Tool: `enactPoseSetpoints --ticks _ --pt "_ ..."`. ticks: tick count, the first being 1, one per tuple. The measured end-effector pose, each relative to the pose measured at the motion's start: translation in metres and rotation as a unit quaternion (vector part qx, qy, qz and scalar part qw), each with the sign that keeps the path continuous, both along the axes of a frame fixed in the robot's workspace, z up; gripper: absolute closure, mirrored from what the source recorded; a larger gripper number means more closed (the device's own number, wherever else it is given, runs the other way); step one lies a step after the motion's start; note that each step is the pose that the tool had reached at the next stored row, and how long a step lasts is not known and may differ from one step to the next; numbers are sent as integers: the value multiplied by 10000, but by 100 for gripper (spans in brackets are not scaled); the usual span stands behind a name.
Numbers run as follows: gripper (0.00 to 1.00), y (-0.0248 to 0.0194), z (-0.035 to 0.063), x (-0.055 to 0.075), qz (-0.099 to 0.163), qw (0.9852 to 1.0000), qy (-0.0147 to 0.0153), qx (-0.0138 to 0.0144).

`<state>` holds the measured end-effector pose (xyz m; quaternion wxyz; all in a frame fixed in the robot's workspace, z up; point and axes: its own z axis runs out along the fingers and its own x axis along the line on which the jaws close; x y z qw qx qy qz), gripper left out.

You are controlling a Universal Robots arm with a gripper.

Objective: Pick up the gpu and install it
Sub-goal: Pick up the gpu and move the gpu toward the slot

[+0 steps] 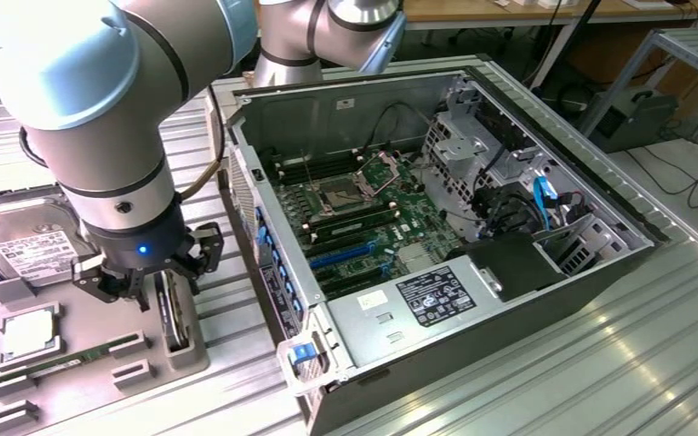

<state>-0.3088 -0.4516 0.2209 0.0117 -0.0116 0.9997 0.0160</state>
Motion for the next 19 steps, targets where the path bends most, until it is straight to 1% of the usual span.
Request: enactPoseSetpoints --ticks 5,10,16,18,19 --pt "40 0 -1 -2 0 10000 -1 1" --pt "40 -1 -1 -25 0 10000 -9 5" --pt "40 -1 -1 -25 0 10000 -9 5" --pt "41 -1 -1 -25 0 10000 -9 5" --pt "49 -1 -1 -25 0 10000 -9 5"
